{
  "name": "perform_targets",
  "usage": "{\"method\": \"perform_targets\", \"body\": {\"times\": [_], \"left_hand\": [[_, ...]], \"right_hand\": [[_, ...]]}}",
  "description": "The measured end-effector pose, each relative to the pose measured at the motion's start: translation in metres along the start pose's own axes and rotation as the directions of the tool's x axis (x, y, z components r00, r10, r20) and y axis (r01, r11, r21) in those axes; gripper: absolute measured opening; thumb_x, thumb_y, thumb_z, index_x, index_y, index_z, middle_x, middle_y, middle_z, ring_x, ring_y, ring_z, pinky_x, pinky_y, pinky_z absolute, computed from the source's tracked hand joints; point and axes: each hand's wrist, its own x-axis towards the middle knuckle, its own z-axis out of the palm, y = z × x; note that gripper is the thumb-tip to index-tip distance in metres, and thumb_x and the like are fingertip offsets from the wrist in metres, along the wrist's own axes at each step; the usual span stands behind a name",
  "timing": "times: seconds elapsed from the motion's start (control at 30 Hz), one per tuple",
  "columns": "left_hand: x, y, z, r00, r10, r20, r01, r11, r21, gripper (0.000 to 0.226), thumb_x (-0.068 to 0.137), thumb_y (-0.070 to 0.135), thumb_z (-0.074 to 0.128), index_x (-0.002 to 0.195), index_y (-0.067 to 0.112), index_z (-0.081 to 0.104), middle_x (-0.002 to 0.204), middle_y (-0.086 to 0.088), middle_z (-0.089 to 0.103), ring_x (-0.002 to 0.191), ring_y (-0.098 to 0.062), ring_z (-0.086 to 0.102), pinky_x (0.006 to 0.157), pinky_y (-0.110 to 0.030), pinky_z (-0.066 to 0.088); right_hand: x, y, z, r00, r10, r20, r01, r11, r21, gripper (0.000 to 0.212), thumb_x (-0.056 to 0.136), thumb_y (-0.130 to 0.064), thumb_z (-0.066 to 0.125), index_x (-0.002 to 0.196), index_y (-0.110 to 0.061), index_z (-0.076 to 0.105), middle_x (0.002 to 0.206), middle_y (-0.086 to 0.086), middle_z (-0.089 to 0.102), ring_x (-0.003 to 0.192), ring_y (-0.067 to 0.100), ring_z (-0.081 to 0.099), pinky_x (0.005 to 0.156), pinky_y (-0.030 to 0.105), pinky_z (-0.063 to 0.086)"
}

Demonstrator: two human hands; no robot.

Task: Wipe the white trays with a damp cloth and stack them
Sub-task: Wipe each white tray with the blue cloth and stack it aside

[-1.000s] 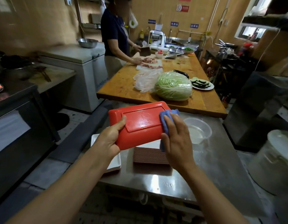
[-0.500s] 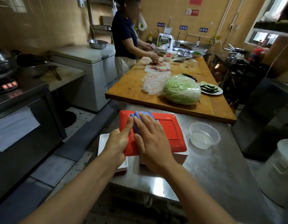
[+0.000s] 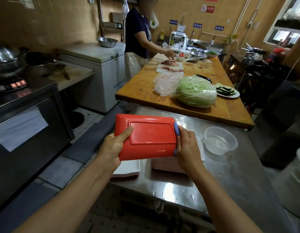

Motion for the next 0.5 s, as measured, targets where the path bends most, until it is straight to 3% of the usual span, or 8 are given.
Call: {"method": "perform_targets", "body": {"times": [0.07,0.13,0.2,0.27,0.33,0.43,0.5], "left_hand": [[0.004,0.003,-0.011,1.0,0.015,-0.015,-0.015,1.0,-0.001,0.042,0.061,0.026,0.075,0.098,0.012,0.063,0.085,-0.014,0.071,0.076,-0.031,0.069,0.072,-0.046,0.057],[0.012,0.006,-0.021,0.994,0.097,-0.039,-0.094,0.993,0.076,0.035,0.065,0.025,0.077,0.096,0.015,0.065,0.08,-0.009,0.072,0.074,-0.027,0.069,0.068,-0.04,0.057],[0.025,0.008,-0.033,0.948,0.317,-0.037,-0.287,0.896,0.34,0.017,0.071,0.024,0.079,0.081,0.02,0.067,0.066,0.003,0.071,0.063,-0.014,0.068,0.055,-0.026,0.055],[0.038,0.006,-0.043,0.831,0.547,0.102,-0.474,0.601,0.643,0.015,0.071,0.026,0.08,0.069,0.021,0.066,0.057,0.01,0.066,0.054,-0.004,0.063,0.047,-0.021,0.05],[0.046,0.001,-0.052,0.72,0.615,0.322,-0.567,0.253,0.784,0.014,0.071,0.027,0.081,0.077,0.018,0.071,0.062,0.008,0.066,0.055,-0.006,0.061,0.05,-0.023,0.047],[0.057,-0.017,-0.062,0.626,0.476,0.618,-0.604,-0.205,0.77,0.023,0.068,0.023,0.084,0.082,0.009,0.072,0.072,-0.006,0.068,0.061,-0.02,0.063,0.055,-0.022,0.044],[0.059,-0.028,-0.066,0.587,0.37,0.72,-0.608,-0.386,0.694,0.025,0.059,0.016,0.089,0.071,0.007,0.069,0.067,-0.009,0.066,0.056,-0.025,0.063,0.048,-0.026,0.049]], "right_hand": [[0.0,0.001,0.004,0.996,0.083,0.021,-0.084,0.996,0.043,0.025,0.099,-0.016,0.039,0.117,-0.013,0.056,0.095,0.01,0.057,0.083,0.019,0.05,0.067,0.023,0.029],[-0.003,-0.004,0.006,0.994,0.105,0.013,-0.106,0.99,0.094,0.019,0.099,-0.016,0.039,0.101,-0.019,0.058,0.077,-0.002,0.056,0.076,0.011,0.054,0.062,0.017,0.034],[-0.007,-0.012,0.007,0.992,0.128,0.007,-0.128,0.977,0.17,0.017,0.1,-0.016,0.038,0.094,-0.024,0.053,0.064,-0.011,0.054,0.063,0.0,0.058,0.052,0.006,0.037],[-0.011,-0.018,0.011,0.983,0.171,0.062,-0.181,0.954,0.237,0.015,0.101,-0.02,0.036,0.098,-0.022,0.051,0.062,-0.009,0.056,0.057,-0.007,0.058,0.046,0.004,0.039],[-0.013,-0.019,0.014,0.975,0.196,0.101,-0.214,0.953,0.216,0.013,0.101,-0.023,0.035,0.103,-0.023,0.048,0.073,-0.01,0.056,0.063,-0.008,0.058,0.052,0.003,0.04],[-0.018,-0.016,0.019,0.966,0.223,0.133,-0.246,0.951,0.185,0.013,0.102,-0.025,0.035,0.104,-0.025,0.047,0.088,-0.007,0.056,0.076,0.0,0.057,0.07,0.012,0.045],[-0.022,-0.013,0.021,0.96,0.244,0.136,-0.265,0.949,0.172,0.014,0.101,-0.026,0.034,0.104,-0.025,0.048,0.089,-0.006,0.056,0.079,0.003,0.056,0.071,0.015,0.044]]}}
